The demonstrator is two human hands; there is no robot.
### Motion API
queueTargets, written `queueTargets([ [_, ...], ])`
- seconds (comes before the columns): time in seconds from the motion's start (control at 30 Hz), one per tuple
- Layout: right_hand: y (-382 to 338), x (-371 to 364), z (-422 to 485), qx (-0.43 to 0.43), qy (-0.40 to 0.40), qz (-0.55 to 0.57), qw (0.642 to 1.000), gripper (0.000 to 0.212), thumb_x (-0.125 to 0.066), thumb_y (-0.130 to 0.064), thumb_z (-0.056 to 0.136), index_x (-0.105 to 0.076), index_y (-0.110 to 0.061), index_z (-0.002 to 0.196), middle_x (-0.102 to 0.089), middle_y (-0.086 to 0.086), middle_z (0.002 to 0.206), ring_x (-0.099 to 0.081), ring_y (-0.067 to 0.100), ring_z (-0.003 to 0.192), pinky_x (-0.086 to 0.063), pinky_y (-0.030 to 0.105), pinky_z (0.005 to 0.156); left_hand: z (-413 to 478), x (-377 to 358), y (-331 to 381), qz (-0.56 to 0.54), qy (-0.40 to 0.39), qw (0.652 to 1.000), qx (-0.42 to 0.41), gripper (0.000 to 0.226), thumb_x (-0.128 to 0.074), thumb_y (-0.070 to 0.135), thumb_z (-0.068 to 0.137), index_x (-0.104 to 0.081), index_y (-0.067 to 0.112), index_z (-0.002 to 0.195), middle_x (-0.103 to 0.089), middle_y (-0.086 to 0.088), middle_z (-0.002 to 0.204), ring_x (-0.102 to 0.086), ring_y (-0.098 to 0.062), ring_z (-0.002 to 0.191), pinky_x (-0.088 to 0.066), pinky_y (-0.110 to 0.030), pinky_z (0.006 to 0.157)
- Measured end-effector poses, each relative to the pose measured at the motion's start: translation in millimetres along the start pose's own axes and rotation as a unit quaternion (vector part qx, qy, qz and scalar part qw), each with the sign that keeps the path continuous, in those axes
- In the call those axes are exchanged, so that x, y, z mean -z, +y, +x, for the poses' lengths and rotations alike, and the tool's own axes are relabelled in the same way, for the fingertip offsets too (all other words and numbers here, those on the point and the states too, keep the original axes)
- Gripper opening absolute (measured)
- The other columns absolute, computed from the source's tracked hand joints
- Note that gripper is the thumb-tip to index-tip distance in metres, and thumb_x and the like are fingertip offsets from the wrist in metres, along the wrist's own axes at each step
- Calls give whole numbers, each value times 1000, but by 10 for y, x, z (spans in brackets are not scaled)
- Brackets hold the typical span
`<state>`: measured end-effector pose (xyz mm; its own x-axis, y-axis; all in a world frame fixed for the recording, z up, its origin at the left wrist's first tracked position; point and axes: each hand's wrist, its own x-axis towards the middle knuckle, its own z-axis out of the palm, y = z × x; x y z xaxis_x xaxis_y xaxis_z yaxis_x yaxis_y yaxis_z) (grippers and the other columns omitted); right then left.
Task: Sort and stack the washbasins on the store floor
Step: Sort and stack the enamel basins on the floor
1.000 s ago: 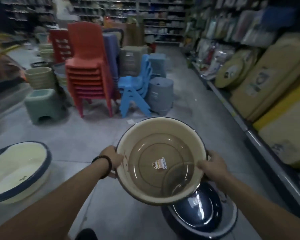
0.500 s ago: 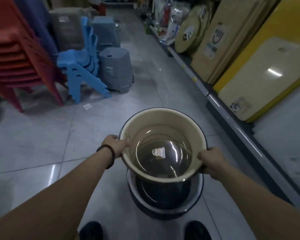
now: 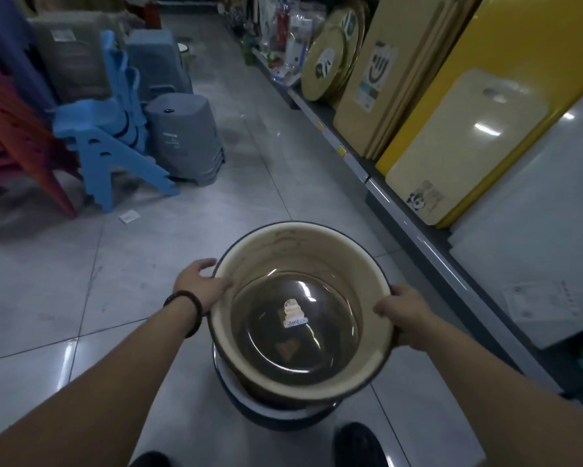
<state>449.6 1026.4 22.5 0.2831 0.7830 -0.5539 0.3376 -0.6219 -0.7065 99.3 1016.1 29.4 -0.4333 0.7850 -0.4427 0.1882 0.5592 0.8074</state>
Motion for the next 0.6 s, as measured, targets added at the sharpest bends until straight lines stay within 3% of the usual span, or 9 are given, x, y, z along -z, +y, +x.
queueTargets([
  [0.07, 69, -77, -32, -50, -19, 80, 995, 32, -60, 12, 90, -57, 0, 119, -63, 30, 110, -70, 49, 86, -60, 68, 58, -49, -71, -50, -85, -8, 993, 79, 54, -83, 21, 82, -58, 22, 130, -67, -15, 116, -72, -39, 94, -62, -58, 80],
  [0.13, 149, -225, -97, -90, -37, 121, 988, 37, -60, 17, 87, -55, 8, 122, -64, 31, 108, -71, 50, 84, -61, 69, 62, -142, -207, -144, -105, -96, 977, 157, 41, -79, 19, 87, -56, 12, 120, -67, -23, 111, -71, -48, 93, -57, -71, 78],
  [0.23, 224, -340, -210, -130, -107, 118, 979, 34, -74, 11, 85, -61, 13, 117, -72, 36, 108, -77, 49, 91, -64, 65, 74, -168, -339, -214, -115, -109, 974, 164, 30, -64, -4, 90, -56, 8, 117, -64, -28, 108, -69, -51, 90, -53, -77, 73],
  [0.3, 241, -276, -195, -132, -121, 102, 979, 32, -83, -2, 85, -65, 7, 110, -74, 33, 110, -77, 46, 96, -65, 60, 78, -95, -301, -205, -85, -94, 980, 154, 36, -54, -11, 88, -57, 5, 119, -64, -30, 112, -69, -53, 92, -54, -76, 67],
  [0.37, 265, -175, -57, -102, -54, 105, 988, 33, -84, -7, 85, -65, 2, 110, -73, 29, 104, -76, 44, 87, -65, 59, 77, -11, -190, -214, -12, -91, 985, 145, 35, -47, -10, 89, -57, 4, 119, -66, -29, 110, -69, -51, 91, -55, -75, 67],
  [0.47, 348, -143, 112, -66, 18, 51, 996, 36, -77, -7, 85, -66, -16, 118, -71, 21, 105, -75, 41, 83, -66, 56, 64, 92, -116, -249, 99, -108, 983, 115, 27, -48, -5, 93, -60, 10, 112, -68, -24, 106, -71, -45, 92, -59, -68, 71],
  [0.6, 503, -253, 219, -61, 5, 9, 998, 32, -69, 1, 88, -65, -21, 111, -70, 19, 106, -74, 43, 88, -64, 61, 60, 189, -189, -325, 175, -87, 977, 81, 22, -55, 5, 95, -60, 12, 115, -67, -18, 106, -70, -40, 91, -64, -52, 62],
])
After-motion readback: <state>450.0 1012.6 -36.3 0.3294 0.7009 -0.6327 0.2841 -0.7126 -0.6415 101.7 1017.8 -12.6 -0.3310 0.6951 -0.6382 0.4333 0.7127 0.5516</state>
